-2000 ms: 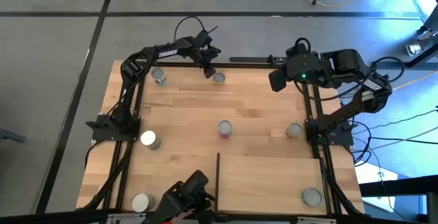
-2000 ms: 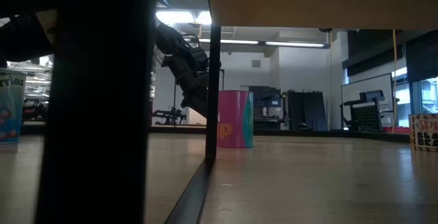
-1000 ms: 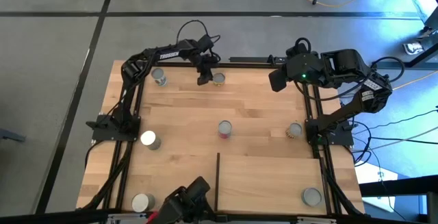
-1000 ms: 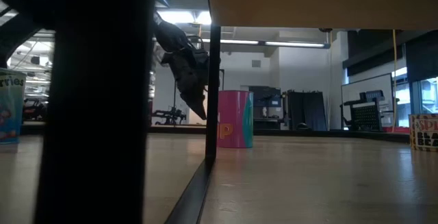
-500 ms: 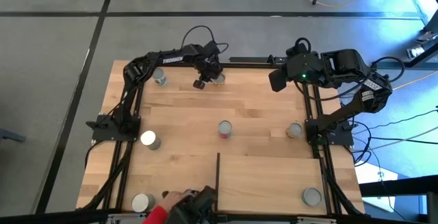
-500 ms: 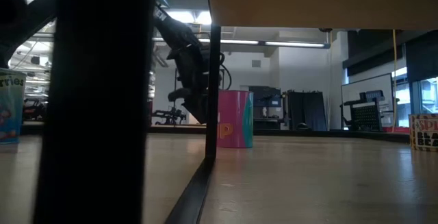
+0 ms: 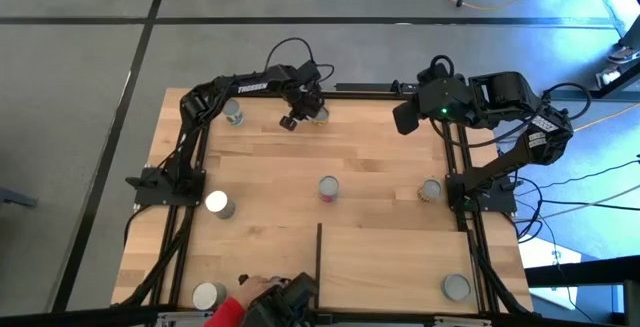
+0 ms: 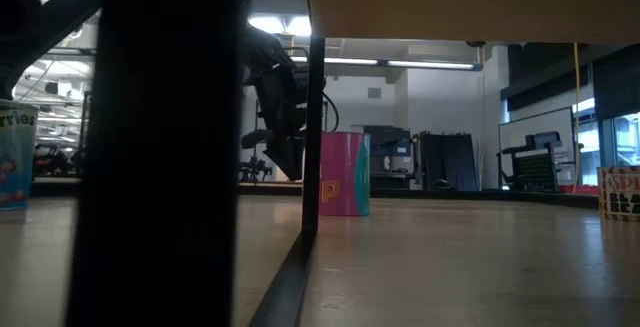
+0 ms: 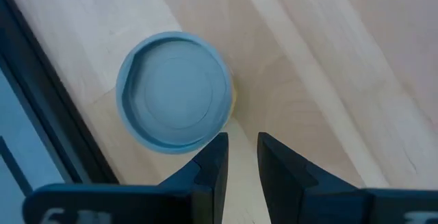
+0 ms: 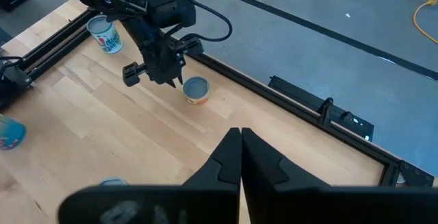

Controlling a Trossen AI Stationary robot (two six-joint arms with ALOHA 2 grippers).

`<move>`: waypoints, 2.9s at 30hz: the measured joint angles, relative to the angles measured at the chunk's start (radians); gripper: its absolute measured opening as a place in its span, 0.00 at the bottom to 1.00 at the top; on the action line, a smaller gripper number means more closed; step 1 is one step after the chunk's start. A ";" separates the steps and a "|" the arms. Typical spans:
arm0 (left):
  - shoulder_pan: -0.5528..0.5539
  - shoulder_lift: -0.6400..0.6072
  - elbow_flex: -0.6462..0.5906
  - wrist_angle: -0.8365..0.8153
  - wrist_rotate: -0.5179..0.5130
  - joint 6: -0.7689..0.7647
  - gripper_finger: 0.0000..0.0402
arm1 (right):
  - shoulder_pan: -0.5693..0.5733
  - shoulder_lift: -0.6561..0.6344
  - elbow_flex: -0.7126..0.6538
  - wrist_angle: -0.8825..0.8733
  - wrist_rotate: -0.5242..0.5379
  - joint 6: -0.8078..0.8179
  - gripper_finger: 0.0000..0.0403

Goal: Pick and place cans onto a shelf
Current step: Put the canned mushroom on the shelf

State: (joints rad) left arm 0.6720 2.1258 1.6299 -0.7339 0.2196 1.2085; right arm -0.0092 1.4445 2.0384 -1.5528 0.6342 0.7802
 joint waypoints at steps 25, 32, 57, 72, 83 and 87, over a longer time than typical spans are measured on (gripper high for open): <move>0.094 -0.075 0.076 0.002 0.158 -0.530 0.15 | 0.000 0.000 0.000 0.001 0.001 0.003 0.01; 0.133 -0.033 0.077 0.095 0.165 -1.005 0.15 | 0.000 0.000 0.000 0.032 0.003 0.003 0.01; 0.137 0.033 0.077 0.040 0.235 -1.154 0.14 | 0.000 0.000 0.000 0.038 0.010 -0.029 0.01; 0.120 0.048 0.076 0.040 0.219 -1.015 0.14 | 0.000 0.000 0.000 0.038 0.027 -0.026 0.01; 0.117 0.048 0.076 0.078 0.161 -1.015 0.14 | 0.000 0.000 0.000 0.045 0.027 -0.024 0.01; 0.107 0.048 0.074 0.072 0.165 -1.014 0.14 | 0.000 0.000 0.000 0.045 0.027 -0.023 0.01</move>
State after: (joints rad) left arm 0.7793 2.1738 1.7042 -0.6621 0.3843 0.1944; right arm -0.0091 1.4445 2.0386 -1.5074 0.6617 0.7570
